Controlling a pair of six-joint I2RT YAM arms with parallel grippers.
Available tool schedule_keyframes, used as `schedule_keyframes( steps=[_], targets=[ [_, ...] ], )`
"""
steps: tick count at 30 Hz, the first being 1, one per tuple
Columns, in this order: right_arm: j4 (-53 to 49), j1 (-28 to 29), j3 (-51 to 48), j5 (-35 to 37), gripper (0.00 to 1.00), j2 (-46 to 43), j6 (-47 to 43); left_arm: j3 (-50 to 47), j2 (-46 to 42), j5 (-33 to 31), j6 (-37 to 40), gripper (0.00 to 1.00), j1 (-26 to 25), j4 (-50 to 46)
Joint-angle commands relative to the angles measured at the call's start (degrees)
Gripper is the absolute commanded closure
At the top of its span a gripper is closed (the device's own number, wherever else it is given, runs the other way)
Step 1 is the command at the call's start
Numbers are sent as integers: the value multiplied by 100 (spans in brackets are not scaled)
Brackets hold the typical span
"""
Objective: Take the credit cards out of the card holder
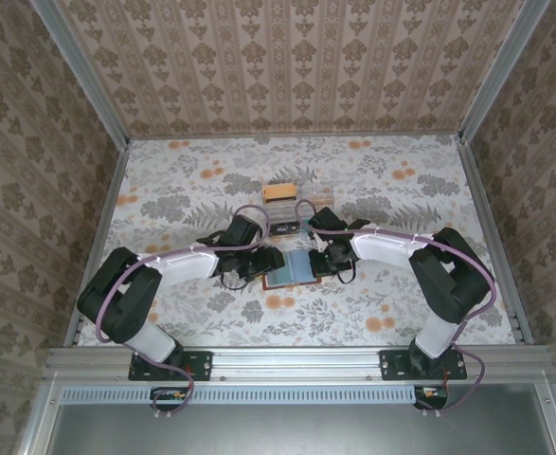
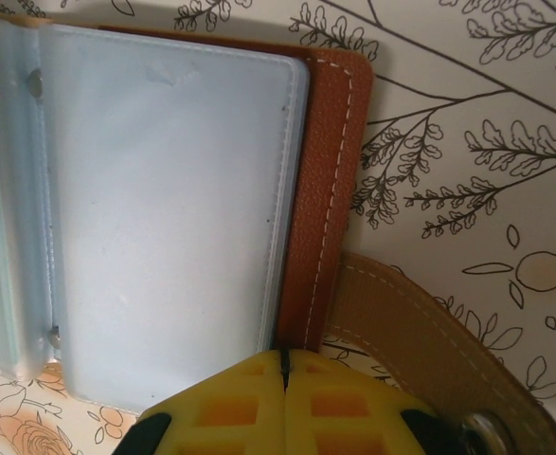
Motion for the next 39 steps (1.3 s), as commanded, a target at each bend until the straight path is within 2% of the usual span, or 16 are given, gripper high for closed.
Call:
schedule_keyframes(
  steps=[1,29,32,37,39],
  targets=[
    [72,27,-108,3,99,185,138,203,-252,-253,53,39,-44,-349],
    [40,81,-53,-128,100,316,182,132,346,384,-97,39,-141,619],
    [33,90,-41,-130,100,334,177,141,361,424,-108,35,-150,643],
    [31,88,-40,-125,100,327,178,162,350,437,-70,11,-159,602],
    [29,88,-40,-122,99,317,186,177,343,444,-43,5,-154,578]
  ],
)
